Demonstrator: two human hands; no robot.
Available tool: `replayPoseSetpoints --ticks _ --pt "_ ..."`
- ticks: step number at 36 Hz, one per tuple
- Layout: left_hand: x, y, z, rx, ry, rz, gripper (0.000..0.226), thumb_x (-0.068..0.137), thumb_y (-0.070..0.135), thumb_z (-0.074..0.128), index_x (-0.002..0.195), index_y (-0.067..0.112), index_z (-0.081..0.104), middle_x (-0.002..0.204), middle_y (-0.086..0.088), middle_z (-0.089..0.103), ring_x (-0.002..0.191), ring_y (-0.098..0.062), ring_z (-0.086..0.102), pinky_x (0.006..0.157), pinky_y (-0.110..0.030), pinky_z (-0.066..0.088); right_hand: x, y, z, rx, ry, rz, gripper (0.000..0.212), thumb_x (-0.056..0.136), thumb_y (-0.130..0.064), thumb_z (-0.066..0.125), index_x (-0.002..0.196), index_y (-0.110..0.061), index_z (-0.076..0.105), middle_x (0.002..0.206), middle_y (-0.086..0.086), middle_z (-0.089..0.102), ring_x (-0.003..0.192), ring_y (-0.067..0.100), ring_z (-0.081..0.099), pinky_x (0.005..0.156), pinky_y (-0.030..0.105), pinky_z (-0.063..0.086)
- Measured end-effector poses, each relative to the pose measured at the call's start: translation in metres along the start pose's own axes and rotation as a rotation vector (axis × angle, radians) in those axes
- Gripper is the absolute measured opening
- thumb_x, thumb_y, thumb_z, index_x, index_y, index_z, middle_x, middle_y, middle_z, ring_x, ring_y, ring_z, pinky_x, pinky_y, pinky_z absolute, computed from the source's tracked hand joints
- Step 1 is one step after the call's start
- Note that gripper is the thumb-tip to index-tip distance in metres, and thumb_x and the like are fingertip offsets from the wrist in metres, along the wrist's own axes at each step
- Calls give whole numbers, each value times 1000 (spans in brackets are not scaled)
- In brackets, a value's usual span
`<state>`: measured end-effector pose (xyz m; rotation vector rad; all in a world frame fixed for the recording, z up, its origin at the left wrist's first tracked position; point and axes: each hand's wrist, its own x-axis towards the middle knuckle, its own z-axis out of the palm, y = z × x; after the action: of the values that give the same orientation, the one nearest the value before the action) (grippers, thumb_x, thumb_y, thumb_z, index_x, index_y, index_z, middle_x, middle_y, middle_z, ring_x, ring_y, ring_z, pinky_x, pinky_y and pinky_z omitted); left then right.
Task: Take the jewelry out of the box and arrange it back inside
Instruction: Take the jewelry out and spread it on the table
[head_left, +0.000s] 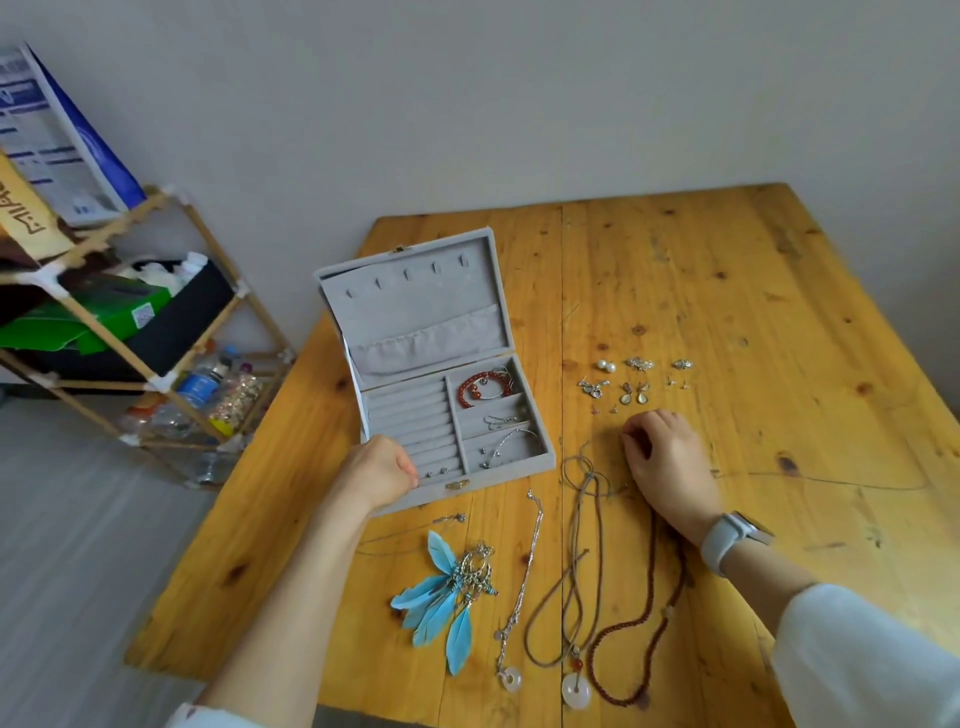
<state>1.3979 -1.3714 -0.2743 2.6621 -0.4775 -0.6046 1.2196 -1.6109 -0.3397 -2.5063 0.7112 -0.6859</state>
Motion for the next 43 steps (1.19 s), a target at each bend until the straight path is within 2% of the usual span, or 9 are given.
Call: replayPoseSetpoints --ticks 6,13,16,20,24,33,37,41,43 --pt "-8 -2 4 -11 26 43 12 90 10 56 82 16 64 87 1 57 88 -15 53 80 -27 45 -1 -1 2 -113 18 -47 8 85 -6 60 93 -4 63 90 12 63 83 30 54 70 39 45" --pt "-13 -8 8 -249 144 103 15 92 5 51 101 7 63 91 -2 60 89 -16 56 77 -25 42 0 -1 0 -82 2 -23 10 87 -8 57 95 -4 62 93 11 62 88 28 54 74 37 43" --pt "-15 -4 6 -390 220 160 16 92 3 50 98 9 63 90 -4 63 80 -14 60 76 -25 46 0 -2 -1 -63 1 -8 10 87 -9 57 95 -5 61 93 11 62 88 27 53 75 35 42" --pt "-19 26 13 -471 283 288 15 90 3 52 92 15 62 79 5 62 72 -7 60 67 -17 45 0 -3 -2 55 -11 58 10 88 -7 56 96 -5 61 95 9 61 88 22 51 77 27 39" --pt "-20 74 41 -489 242 406 16 87 4 58 86 19 65 74 5 64 71 -7 63 64 -9 47 0 -3 -11 213 -3 133 8 88 -4 55 94 -6 60 94 5 58 90 20 52 79 26 42" --pt "-2 160 104 -331 124 577 13 84 7 63 94 14 68 98 3 62 83 -6 57 74 -10 44 5 32 -36 217 11 213 12 89 -6 54 98 -10 61 92 -3 55 90 15 53 80 25 44" --pt "8 179 121 -281 112 614 16 85 6 61 99 13 68 99 3 62 86 -8 58 82 -21 50 16 45 -37 159 26 206 9 87 -11 58 93 -11 64 90 -2 56 89 17 51 79 25 39" --pt "14 183 131 -216 165 658 20 86 7 61 105 13 66 96 2 65 85 -6 58 77 -16 49 23 44 -32 166 2 159 9 87 -11 58 92 -12 65 92 2 64 89 18 55 84 32 46" --pt "17 184 134 -187 208 655 22 85 10 63 107 16 65 92 5 67 86 -8 58 80 -22 49 25 43 -26 171 14 138 8 85 -9 59 90 -12 65 91 3 66 87 20 58 84 35 47"
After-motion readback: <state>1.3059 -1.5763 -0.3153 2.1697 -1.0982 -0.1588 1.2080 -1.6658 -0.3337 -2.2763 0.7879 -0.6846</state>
